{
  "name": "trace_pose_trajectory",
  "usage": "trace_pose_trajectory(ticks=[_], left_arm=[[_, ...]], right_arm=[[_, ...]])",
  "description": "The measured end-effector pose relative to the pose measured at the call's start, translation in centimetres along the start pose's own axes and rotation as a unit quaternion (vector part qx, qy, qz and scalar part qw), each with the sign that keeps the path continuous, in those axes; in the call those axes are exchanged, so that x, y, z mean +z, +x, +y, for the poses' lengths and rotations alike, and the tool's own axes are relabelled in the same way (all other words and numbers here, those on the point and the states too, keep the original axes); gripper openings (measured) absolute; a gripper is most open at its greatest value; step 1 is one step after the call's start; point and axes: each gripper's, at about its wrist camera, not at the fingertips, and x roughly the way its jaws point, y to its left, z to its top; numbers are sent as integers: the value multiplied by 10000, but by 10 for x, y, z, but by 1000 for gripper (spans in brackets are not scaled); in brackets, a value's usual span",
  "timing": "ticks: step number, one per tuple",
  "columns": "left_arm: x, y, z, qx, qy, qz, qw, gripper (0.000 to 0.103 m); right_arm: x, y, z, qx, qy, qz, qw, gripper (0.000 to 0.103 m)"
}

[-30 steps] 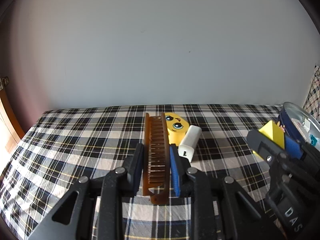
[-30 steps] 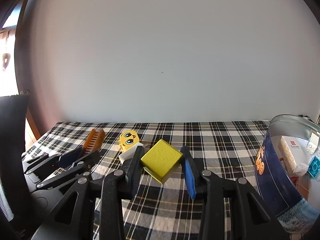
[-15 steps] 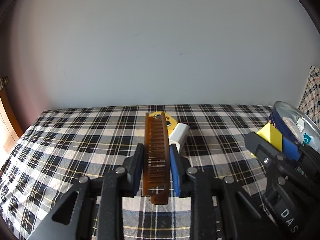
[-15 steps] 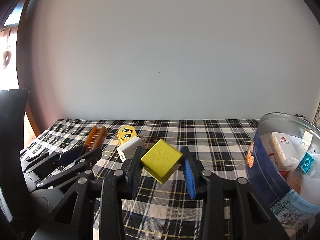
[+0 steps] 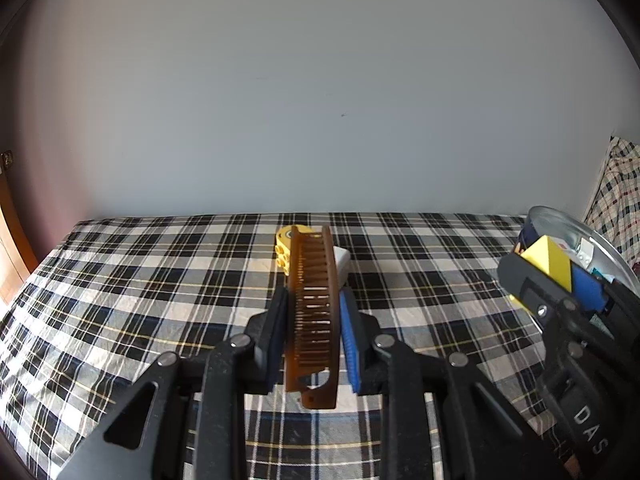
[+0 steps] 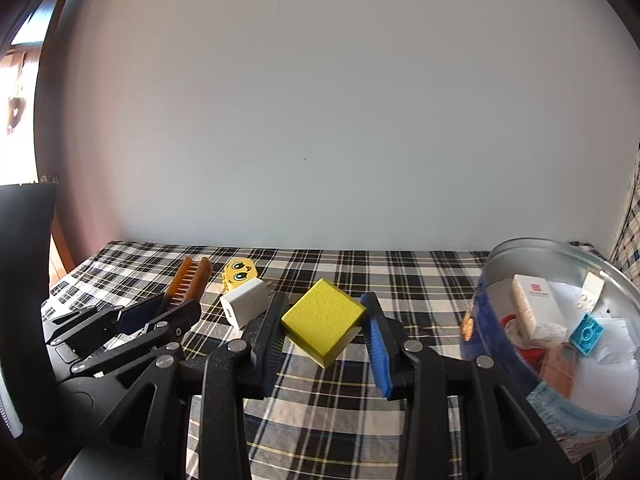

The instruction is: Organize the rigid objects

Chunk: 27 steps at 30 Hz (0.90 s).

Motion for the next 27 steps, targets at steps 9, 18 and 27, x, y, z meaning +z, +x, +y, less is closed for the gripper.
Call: trace_pose_trajectory(ticks=[9, 18, 27], left_arm=[[-2, -3, -16, -98, 77, -38, 9999, 23], [-2, -11, -30, -165, 127, -166, 9996, 23], [-3, -16, -58, -285, 206, -204, 9992, 23]], right_arm=[[-1, -10, -14, -19, -2, 7, 10000, 40], [-3, -25, -31, -142, -60, -137, 9998, 40], [-2, -31, -53, -258, -74, -210, 9994, 40]])
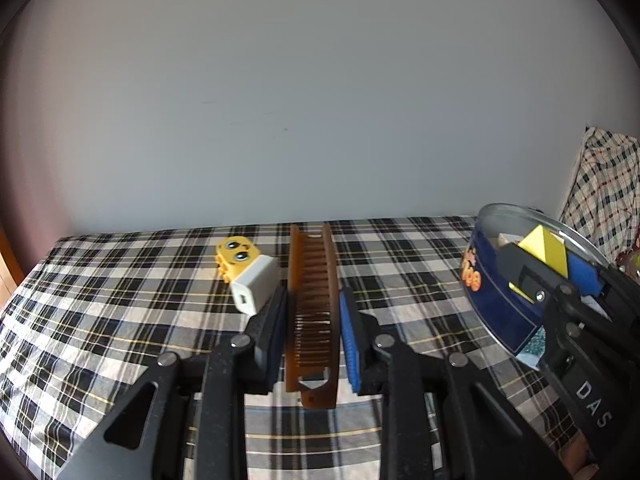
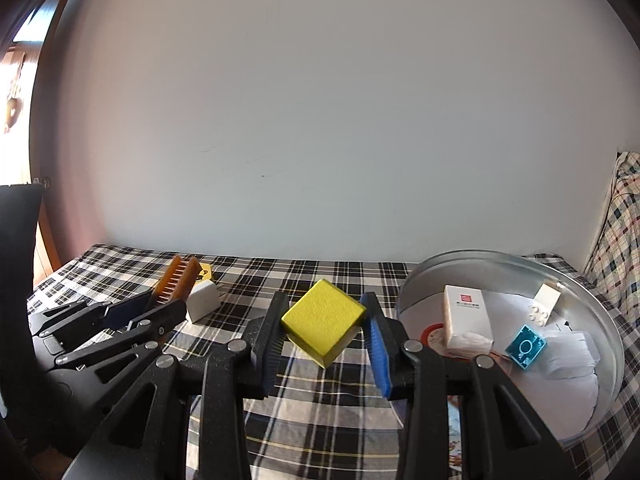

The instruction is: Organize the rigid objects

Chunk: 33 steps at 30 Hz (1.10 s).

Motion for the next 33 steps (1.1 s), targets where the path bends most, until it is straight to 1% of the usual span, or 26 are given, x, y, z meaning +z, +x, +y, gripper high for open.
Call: trace_pose_trajectory(ticks=[6, 14, 21, 25, 33], left_arm=[[3, -3, -16, -94, -13, -52, 9999, 23], [7, -3, -43, -125, 85, -105, 9998, 23], [12, -2, -67, -239, 180, -161, 9994, 23], [16, 0, -81, -301, 221, -228, 9990, 23], [25, -4, -109, -476, 307, -371, 9977, 23]], right_arm=[[2, -5, -16, -38, 75, -70, 9999, 40], [4, -14, -46, -202, 234, -213, 9993, 40], [5, -19, -69, -370, 350, -328, 9982, 40], [6, -25, -84, -510, 386, -444, 9970, 40], [7, -31, -112, -708, 536, -536, 9946, 40]])
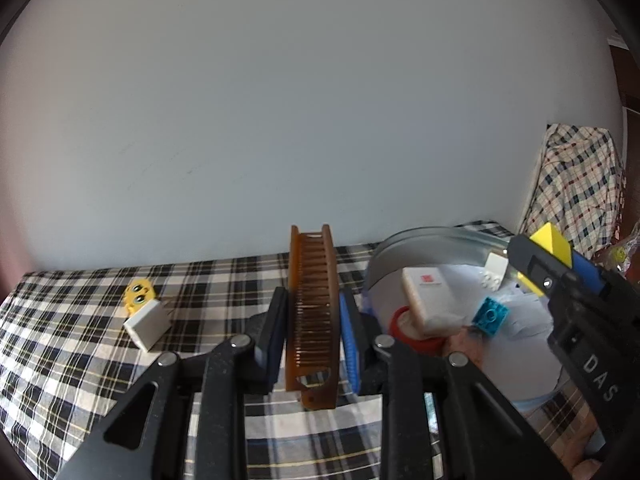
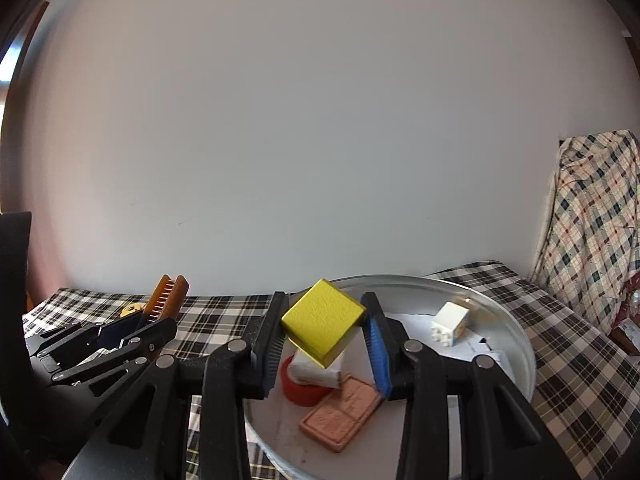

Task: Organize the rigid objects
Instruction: 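Lower the comb with the left tool while the right tool lowers the yellow cube into the tin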

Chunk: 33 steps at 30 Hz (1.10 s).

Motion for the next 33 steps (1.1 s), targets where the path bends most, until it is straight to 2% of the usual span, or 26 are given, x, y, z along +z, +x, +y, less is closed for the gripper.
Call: trace_pose_trajectory(ticks=[20, 33], left_arm=[[18, 14, -67, -437, 169, -162, 9988, 23], [20, 34, -107, -760, 246, 2, 9968, 23]], right_arm=[[7, 4, -85, -691, 219, -57, 9974, 40], [8, 25, -119, -1064, 213, 197, 9939, 40]])
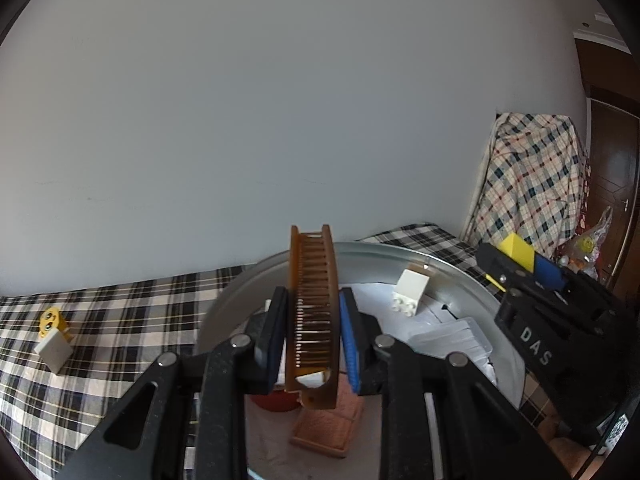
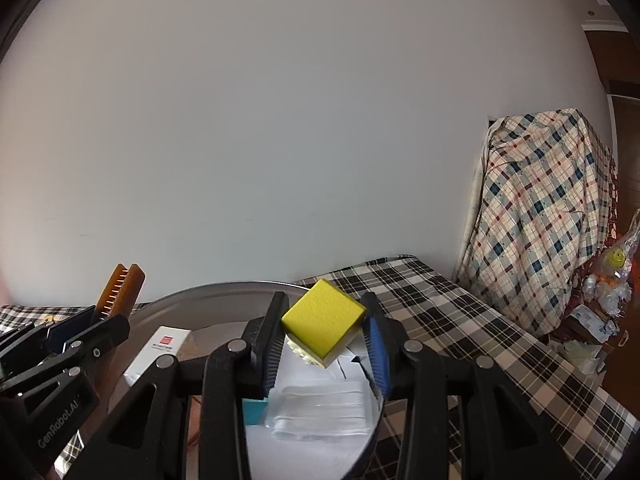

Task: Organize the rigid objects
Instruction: 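Lower the comb with the left tool while the right tool lowers the yellow cube into the tin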

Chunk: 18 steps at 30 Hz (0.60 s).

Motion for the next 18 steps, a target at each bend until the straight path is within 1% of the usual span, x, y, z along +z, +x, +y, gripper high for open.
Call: trace_pose_trajectory(ticks=[7, 13, 18], left_arm=[[-6, 14, -6, -37, -25, 229, 9997, 23], [-10, 20, -8, -6, 7, 319, 9995, 23], [-12, 24, -8, -3, 28, 369, 9993, 23]], right_arm=[[-1, 11, -2, -65, -67, 159, 9998, 40], [-2, 14, 2, -90, -175, 233, 9995, 40], [-2, 14, 1, -84, -138, 264, 9995, 40]])
